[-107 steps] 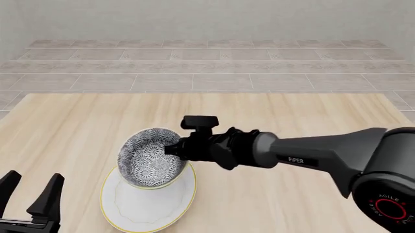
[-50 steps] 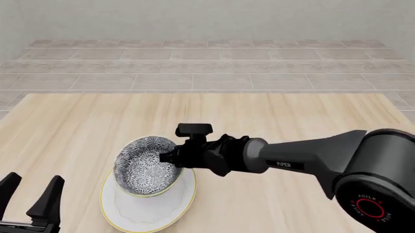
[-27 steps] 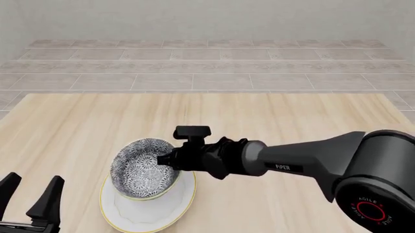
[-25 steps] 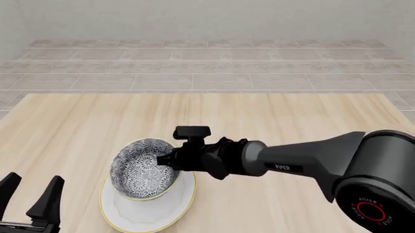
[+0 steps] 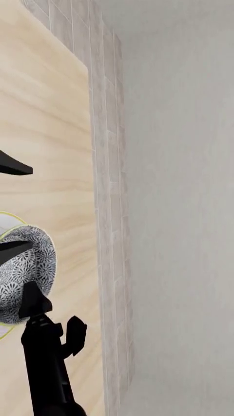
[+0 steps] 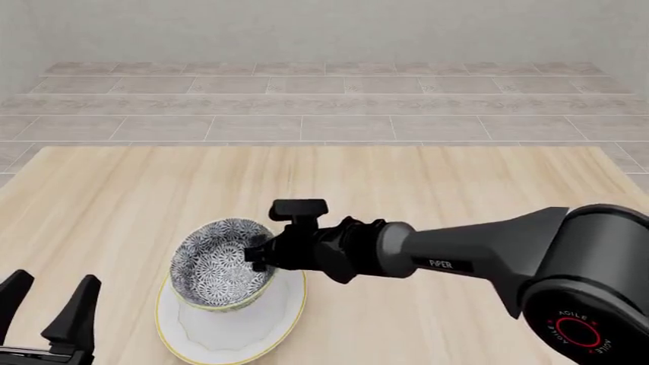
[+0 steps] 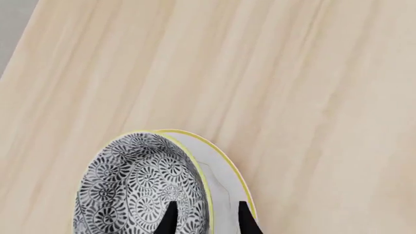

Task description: Put the bowl on the plate.

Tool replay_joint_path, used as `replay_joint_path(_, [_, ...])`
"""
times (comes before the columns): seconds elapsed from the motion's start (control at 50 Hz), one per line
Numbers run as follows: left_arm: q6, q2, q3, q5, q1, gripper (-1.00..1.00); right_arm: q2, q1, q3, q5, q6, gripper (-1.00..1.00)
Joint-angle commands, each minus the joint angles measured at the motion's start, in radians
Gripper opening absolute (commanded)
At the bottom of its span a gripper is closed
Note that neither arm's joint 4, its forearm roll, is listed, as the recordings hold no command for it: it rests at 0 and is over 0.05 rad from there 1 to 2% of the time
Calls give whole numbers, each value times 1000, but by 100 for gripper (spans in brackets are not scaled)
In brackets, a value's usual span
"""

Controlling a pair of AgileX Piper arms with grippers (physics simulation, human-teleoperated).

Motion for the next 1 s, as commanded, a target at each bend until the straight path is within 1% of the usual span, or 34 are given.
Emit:
replay_joint_path(0.02, [0, 0, 0, 0, -1, 100, 10, 4, 6, -2, -2, 100])
replay_joint_path(0.36, [0, 5, 0, -6, -1, 100, 5, 8, 8, -1, -6, 100])
replay_joint_path(0.5, [-1, 10, 0, -11, -1, 100, -16, 11, 10, 14, -12, 100])
replay_joint_path(0.82, [-1, 20, 0, -20, -2, 100, -76, -4, -7, 76, -59, 100])
replay_joint_path(1.0, [-2, 32, 0, -31, -3, 100, -100, -10, -17, 103, -77, 100])
